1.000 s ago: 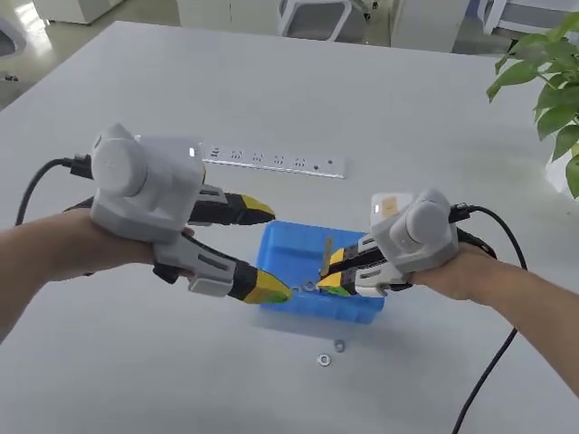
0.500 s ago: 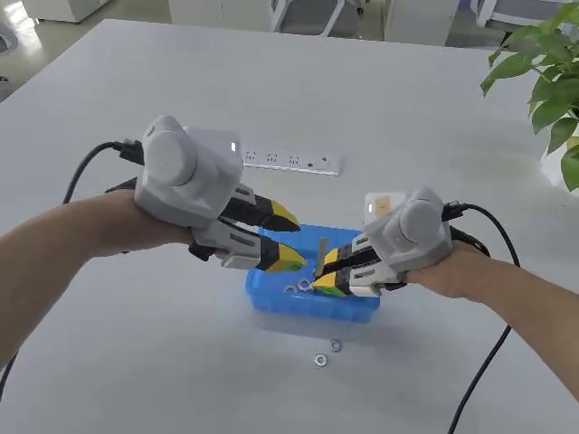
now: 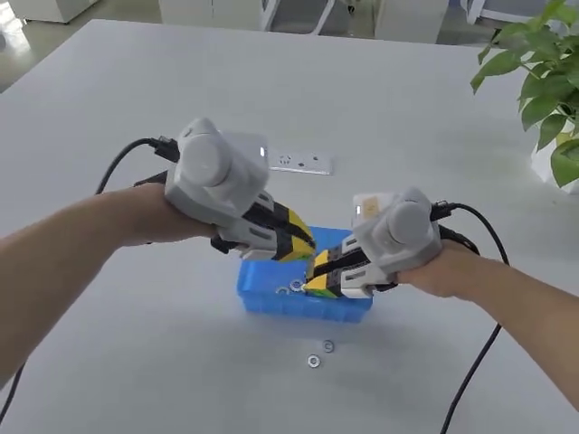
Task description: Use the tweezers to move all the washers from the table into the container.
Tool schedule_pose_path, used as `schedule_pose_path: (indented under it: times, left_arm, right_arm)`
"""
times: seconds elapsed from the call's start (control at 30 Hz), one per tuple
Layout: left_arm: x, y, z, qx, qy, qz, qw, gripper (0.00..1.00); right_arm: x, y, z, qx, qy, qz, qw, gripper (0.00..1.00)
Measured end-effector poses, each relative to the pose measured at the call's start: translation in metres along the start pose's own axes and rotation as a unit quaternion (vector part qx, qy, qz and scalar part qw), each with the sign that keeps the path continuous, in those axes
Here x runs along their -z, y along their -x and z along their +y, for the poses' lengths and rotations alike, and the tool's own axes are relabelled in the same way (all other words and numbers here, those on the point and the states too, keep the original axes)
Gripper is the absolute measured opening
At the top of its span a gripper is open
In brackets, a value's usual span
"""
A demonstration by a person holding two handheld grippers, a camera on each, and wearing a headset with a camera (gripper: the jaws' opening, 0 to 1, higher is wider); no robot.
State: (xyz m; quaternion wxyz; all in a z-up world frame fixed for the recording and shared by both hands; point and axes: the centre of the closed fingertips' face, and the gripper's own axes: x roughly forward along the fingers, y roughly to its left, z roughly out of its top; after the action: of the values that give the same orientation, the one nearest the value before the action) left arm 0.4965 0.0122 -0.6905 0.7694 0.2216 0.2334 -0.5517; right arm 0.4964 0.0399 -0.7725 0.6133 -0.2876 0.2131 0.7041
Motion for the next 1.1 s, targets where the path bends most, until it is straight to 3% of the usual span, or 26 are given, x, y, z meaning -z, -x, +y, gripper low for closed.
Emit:
schedule_pose_path:
  times: [0.57,1.1]
  left_arm:
    - [0.000,-0.002,-0.004,0.008,-0.015,0.004,0.9998,0.06]
    - [-0.017,0.009,-0.006,0.000,-0.019,-0.007,0.9998,0.05]
  right_arm:
    - [0.000,0.003,0.000,0.007,-0.003,0.006,1.0000,0.11]
    - [-0.010,0.016,0.001,0.019,-0.006,0.002,0.9998,0.16]
